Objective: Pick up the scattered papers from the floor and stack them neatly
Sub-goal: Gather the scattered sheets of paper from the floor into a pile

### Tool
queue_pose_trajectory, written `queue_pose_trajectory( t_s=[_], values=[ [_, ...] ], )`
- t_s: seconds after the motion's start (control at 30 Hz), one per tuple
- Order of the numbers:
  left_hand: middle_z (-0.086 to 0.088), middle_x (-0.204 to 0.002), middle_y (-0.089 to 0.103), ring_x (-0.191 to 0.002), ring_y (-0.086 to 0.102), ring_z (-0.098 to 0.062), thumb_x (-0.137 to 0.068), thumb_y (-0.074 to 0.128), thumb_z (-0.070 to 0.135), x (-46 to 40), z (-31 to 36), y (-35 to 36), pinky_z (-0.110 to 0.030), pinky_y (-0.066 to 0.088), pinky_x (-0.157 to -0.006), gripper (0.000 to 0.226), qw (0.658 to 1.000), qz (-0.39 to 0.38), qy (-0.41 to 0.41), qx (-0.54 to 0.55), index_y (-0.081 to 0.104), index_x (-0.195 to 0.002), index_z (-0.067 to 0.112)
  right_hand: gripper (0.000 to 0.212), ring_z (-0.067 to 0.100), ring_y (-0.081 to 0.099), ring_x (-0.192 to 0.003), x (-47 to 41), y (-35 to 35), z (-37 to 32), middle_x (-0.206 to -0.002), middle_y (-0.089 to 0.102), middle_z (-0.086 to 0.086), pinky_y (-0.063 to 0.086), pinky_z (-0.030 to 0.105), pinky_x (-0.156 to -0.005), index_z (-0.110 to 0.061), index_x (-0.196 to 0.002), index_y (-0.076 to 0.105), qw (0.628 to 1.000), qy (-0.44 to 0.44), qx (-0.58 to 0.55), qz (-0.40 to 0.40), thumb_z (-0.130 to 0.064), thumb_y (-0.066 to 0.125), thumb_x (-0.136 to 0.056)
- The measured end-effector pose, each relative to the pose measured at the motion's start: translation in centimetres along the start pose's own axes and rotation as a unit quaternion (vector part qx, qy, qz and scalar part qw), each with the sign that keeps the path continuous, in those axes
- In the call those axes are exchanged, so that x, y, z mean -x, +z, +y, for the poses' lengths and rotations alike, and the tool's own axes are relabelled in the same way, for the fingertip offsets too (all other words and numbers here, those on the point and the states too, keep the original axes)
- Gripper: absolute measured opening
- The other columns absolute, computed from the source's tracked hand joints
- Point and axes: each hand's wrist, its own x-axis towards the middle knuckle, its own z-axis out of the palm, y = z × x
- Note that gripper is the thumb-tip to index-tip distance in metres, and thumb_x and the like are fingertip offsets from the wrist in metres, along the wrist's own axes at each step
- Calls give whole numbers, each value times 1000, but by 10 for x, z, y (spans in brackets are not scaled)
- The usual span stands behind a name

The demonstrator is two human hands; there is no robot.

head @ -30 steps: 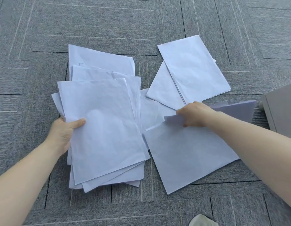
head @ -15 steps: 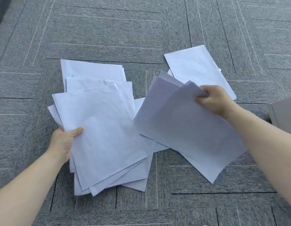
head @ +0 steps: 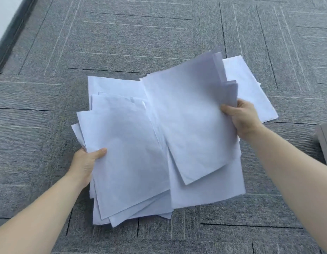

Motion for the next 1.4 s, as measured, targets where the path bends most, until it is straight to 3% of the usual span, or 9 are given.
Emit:
queue_pose_trajectory(
  t_s=[0.27, 0.37, 0.47, 0.67, 0.8, 0.9, 1.07, 1.23, 1.4],
  values=[
    [-14, -104, 69, -78, 70, -24, -83, 66, -1, 6, -4, 17, -40, 58, -76, 30, 1000, -26, -6, -7, 62, -113, 0, 21, 14, 65, -58, 33, 81, 36, -76, 69, 4, 55, 31, -64, -16, -81, 67, 997, 74, 2, -35, 4, 61, -87],
    [-16, -109, 70, -85, 69, -25, -83, 70, 17, 8, -6, 23, -44, 54, -89, 25, 999, -41, 7, -2, 67, -105, 8, 22, 22, 63, -73, 37, 97, 46, -81, 69, 6, 55, 40, -75, -18, -79, 66, 996, 77, 28, -28, 2, 62, -86],
    [-12, -111, 71, -100, 68, -25, -71, 76, 38, 10, -2, 27, -43, 50, -96, 48, 999, -45, 12, -5, 69, -107, 7, 19, 21, 60, -73, 39, 110, 50, -83, 67, 7, 53, 40, -75, -17, -78, 65, 994, 80, 68, -25, 1, 61, -84],
    [-14, -105, 72, -97, 69, -30, -76, 74, 4, 5, -9, 28, -44, 51, -93, 36, 997, -60, 3, -44, 67, -111, 3, 21, 25, 66, -75, 61, 137, 54, -85, 71, 7, 58, 50, -79, -17, -83, 67, 987, 119, 57, -89, 1, 56, -84],
    [-17, -101, 70, -92, 67, -34, -76, 70, -8, 5, -11, 28, -49, 53, -89, 29, 996, -41, 12, -77, 67, -102, 4, 22, 26, 71, -78, 71, 149, 59, -90, 75, 11, 60, 48, -78, -13, -92, 69, 979, 123, 86, -139, -20, 61, -73],
    [-16, -102, 70, -92, 67, -34, -76, 70, -8, 4, -10, 21, -48, 53, -88, 29, 997, -32, 14, -76, 67, -101, 6, 17, 22, 60, -74, 65, 142, 54, -78, 63, 0, 50, 34, -69, -17, -95, 64, 969, 63, 218, -96, -29, 58, -84],
    [-17, -105, 70, -96, 68, -35, -74, 71, -6, -1, -10, -1, -51, 52, -90, 37, 998, -4, 14, -59, 67, -109, 3, 38, 29, 59, -112, 48, 107, 45, -121, 61, 8, 38, 35, -77, -13, -122, 49, 885, 60, 462, 13, -32, 54, -90],
    [-20, -113, 68, -99, 66, -36, -74, 70, -8, -3, -9, -13, -50, 51, -90, 43, 999, 21, 21, -39, 64, -117, -3, 72, 32, 57, -119, 50, 107, 46, -130, 52, 12, 44, 38, -85, -6, -128, 42, 856, 72, 511, 29, -54, 68, -80],
    [-21, -113, 67, -100, 66, -37, -75, 69, -7, -1, -11, -12, -55, 50, -93, 42, 999, 20, 16, -31, 64, -116, -1, 79, 29, 55, -121, 52, 119, 51, -132, 47, 10, 46, 40, -90, -8, -131, 41, 857, 68, 510, 22, -53, 73, -75]
  ],
)
